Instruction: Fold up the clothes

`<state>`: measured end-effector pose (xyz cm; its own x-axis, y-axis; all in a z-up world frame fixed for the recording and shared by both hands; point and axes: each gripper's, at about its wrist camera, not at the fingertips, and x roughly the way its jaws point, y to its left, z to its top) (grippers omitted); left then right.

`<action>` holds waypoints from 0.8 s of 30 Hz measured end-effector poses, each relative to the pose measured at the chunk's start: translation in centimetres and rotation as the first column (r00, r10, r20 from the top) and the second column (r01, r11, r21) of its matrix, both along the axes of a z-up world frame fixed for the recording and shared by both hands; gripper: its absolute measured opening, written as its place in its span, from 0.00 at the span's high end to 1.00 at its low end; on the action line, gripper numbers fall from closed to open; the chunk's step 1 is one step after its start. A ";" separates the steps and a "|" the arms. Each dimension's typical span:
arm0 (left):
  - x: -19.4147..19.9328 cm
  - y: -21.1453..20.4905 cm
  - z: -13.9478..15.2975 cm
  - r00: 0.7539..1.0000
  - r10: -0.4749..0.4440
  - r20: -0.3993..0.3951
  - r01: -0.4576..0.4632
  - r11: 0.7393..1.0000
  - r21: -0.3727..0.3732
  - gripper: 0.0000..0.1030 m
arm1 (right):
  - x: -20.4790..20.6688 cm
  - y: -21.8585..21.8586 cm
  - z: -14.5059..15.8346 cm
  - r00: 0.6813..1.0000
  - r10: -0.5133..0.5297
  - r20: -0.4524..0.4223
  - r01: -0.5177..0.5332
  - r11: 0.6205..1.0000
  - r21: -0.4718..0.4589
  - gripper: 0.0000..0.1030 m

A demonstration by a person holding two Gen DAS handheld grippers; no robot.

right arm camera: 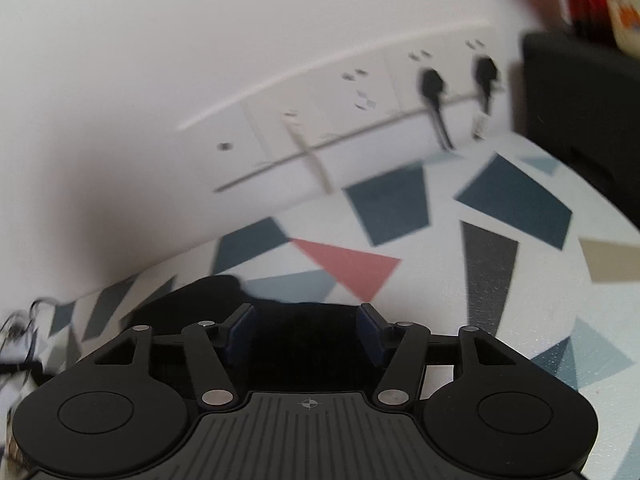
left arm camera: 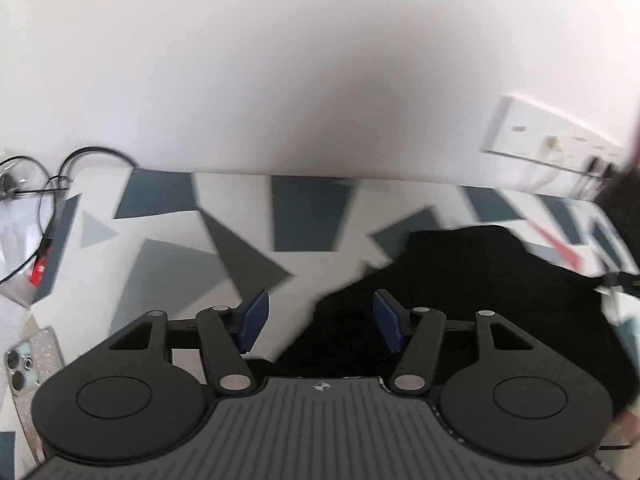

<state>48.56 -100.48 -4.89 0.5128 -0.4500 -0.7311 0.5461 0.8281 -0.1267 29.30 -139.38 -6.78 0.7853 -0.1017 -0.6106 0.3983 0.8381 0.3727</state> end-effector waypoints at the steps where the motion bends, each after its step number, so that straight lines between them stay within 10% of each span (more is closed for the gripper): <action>1: -1.0 -0.3 0.1 0.999 -0.041 -0.001 0.041 0.999 0.006 0.44 | 0.1 1.1 0.1 0.998 0.056 -0.016 -0.056 0.998 -0.026 0.46; 7: -5.0 -4.1 -4.0 0.984 -0.172 -0.055 0.179 0.967 0.178 0.52 | 1.5 5.8 -2.0 0.966 0.187 -0.176 -0.216 0.963 -0.163 0.44; 15: -1.0 -7.2 -6.2 0.992 -0.117 -0.048 0.123 0.978 0.171 0.53 | 5.7 5.7 -4.3 0.938 0.234 -0.257 -0.293 0.930 -0.222 0.44; 24: 7.5 -6.1 -2.5 0.965 0.234 0.114 -0.239 0.971 0.029 0.47 | 10.8 -2.2 -1.5 0.997 -0.062 -0.051 0.048 0.971 -0.236 0.46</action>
